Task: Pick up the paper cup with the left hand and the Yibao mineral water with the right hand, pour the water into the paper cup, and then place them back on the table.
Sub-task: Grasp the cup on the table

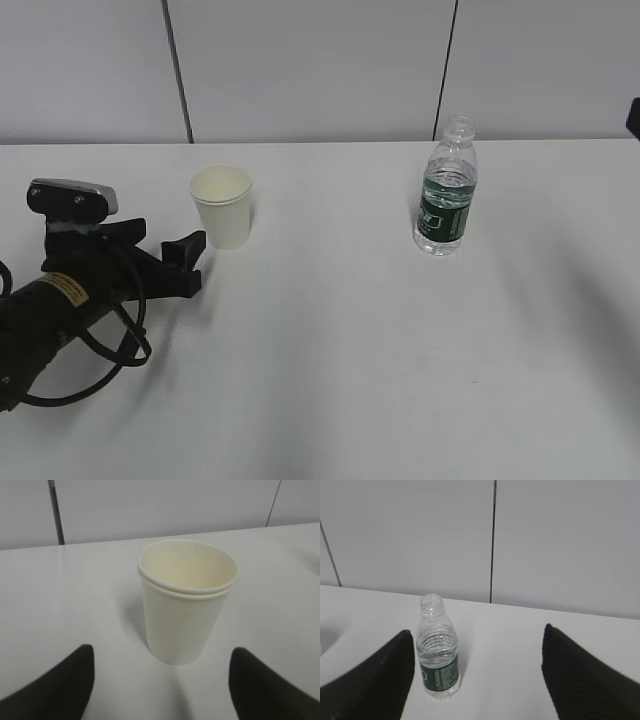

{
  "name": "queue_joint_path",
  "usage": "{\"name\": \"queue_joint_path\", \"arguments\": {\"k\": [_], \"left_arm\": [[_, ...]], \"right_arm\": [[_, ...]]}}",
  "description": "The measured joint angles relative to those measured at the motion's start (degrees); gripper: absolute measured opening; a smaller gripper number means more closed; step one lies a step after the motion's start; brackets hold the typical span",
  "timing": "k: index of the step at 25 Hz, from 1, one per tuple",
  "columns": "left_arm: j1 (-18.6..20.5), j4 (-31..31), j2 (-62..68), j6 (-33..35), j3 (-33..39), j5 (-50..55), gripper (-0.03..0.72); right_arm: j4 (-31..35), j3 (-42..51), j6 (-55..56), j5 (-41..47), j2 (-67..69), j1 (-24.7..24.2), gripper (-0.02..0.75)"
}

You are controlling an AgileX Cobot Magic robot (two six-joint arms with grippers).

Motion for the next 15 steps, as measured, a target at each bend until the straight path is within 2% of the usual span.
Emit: {"name": "queue_joint_path", "arguments": {"k": [7, 15], "left_arm": [[0.0, 0.2, 2.6, -0.2, -2.6, 0.0, 0.621], [0.0, 1.3, 5.9, -0.2, -7.8, -0.1, 0.631]], "right_arm": [[1.6, 0.0, 0.3, -14.1, 12.6, 0.0, 0.585], [3.4, 0.0, 0.4, -26.3, 24.5, 0.0, 0.585]]}}
